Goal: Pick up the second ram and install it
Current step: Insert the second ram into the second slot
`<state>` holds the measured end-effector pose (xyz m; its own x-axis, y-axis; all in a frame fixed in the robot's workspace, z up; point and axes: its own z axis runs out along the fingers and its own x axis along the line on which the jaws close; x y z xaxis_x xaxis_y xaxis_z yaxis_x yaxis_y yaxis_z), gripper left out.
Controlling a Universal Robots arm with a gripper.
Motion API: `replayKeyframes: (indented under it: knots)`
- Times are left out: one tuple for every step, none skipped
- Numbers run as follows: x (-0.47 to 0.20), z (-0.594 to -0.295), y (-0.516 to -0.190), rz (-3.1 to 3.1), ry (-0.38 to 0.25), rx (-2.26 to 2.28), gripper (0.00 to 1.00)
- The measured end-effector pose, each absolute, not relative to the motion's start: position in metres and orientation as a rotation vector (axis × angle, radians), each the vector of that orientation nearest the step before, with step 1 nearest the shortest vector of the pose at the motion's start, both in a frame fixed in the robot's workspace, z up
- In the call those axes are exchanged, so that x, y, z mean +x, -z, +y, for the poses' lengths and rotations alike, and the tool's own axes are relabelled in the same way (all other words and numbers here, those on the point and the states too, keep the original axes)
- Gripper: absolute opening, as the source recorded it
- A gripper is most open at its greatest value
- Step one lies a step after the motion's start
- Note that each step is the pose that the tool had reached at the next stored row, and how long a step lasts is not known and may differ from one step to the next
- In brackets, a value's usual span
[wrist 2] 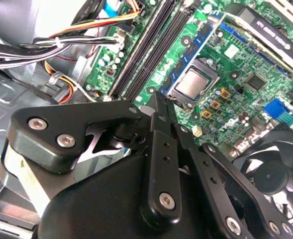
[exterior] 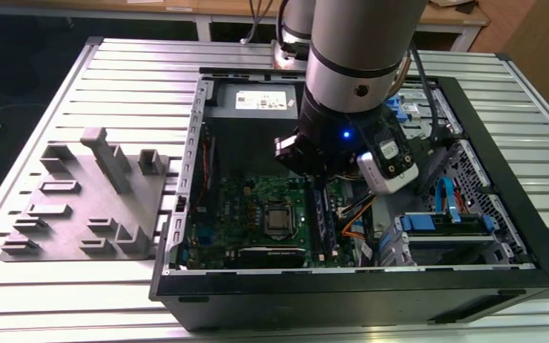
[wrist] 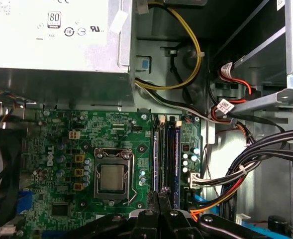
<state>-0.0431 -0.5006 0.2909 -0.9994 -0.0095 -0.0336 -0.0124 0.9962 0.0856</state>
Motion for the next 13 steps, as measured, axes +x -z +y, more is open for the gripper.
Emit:
replayKeyframes:
  knots:
    - [-0.043,-0.501,-0.290,3.106,-0.133,-0.017,0.08]
    - [-0.043,-0.501,-0.288,3.105,-0.134,-0.016,0.08]
    - [-0.042,-0.501,-0.287,3.105,-0.133,-0.016,0.08]
    - [-0.041,-0.501,-0.285,3.105,-0.133,-0.016,0.08]
    - [-0.041,-0.502,-0.284,3.105,-0.133,-0.015,0.08]
    - [-0.040,-0.502,-0.283,3.106,-0.133,-0.015,0.08]
    - [-0.039,-0.502,-0.282,3.105,-0.133,-0.015,0.08]
    - [-0.039,-0.502,-0.281,3.105,-0.133,-0.015,0.08]
    - [-0.038,-0.502,-0.280,3.105,-0.133,-0.014,0.08]
    - [-0.037,-0.502,-0.279,3.105,-0.133,-0.014,0.08]
    - [-0.037,-0.502,-0.279,3.105,-0.133,-0.014,0.08]
    - [-0.036,-0.502,-0.278,3.105,-0.133,-0.014,0.08]
    - [-0.035,-0.502,-0.277,3.105,-0.133,-0.014,0.08]
